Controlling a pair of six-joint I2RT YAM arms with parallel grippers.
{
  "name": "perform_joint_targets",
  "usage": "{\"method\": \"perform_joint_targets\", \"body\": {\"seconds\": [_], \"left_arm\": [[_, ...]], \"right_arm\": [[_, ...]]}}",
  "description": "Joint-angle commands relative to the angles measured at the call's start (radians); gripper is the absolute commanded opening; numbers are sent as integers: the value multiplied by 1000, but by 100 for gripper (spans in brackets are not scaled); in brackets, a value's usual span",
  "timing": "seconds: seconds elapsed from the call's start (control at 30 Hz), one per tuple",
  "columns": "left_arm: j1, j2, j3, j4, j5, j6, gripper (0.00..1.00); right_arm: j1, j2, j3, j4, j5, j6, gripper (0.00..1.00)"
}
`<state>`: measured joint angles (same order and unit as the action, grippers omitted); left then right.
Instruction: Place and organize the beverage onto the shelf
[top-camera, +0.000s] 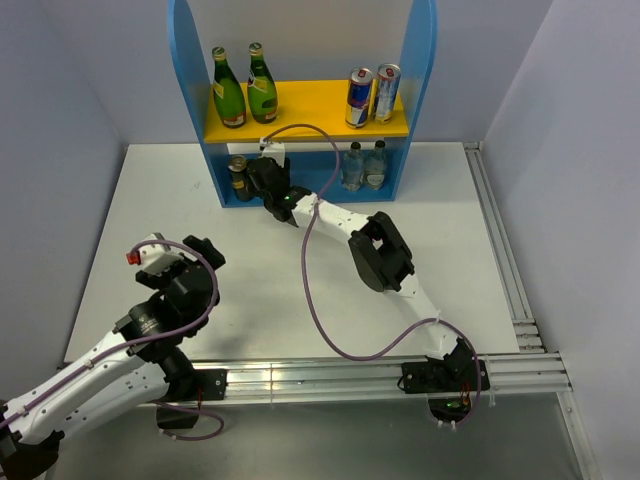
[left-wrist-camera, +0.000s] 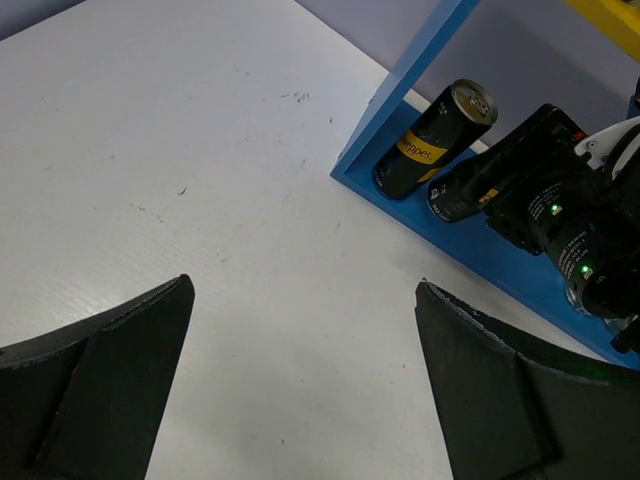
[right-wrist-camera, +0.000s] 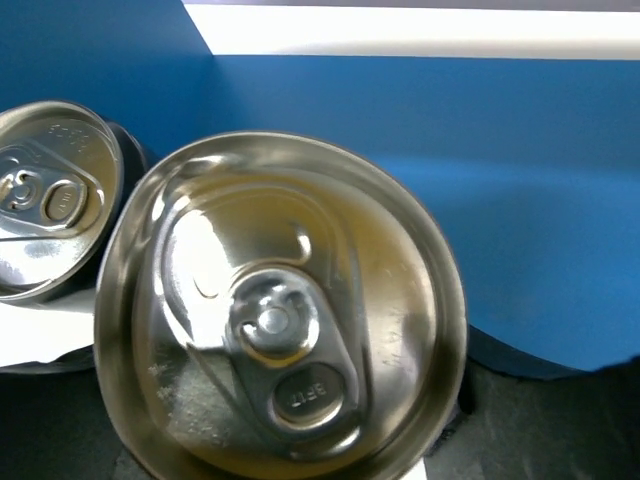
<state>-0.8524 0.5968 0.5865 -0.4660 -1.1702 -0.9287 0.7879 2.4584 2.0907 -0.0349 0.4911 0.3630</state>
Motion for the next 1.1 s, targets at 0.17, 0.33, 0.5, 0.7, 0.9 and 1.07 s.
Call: {"method": "perform_joint_targets", "body": {"seconds": [0.17,0.33,0.5,0.7,0.9,1.07], "left_arm": [[-4,-20,-8,32,14,22,99],[-4,-22,-10,30,14,21,99],[-4,-19,-10,33,15,24,99],[-4,-14,-10,33,12,22,99],[-4,-12,-8,32,12,22,99],[-4,-9,-7,30,9,21,99]], "right_arm": [[-19,-9,80,81,53,-6,76],[-19,-10,78,79,50,-4,77],[-18,-47,8,110,37,-2,95],[-15,-108,-104,164,14,1,100],[0,-173,-214,199,17,-13,100],[30,-251,-340,240,35,-16,100]]}}
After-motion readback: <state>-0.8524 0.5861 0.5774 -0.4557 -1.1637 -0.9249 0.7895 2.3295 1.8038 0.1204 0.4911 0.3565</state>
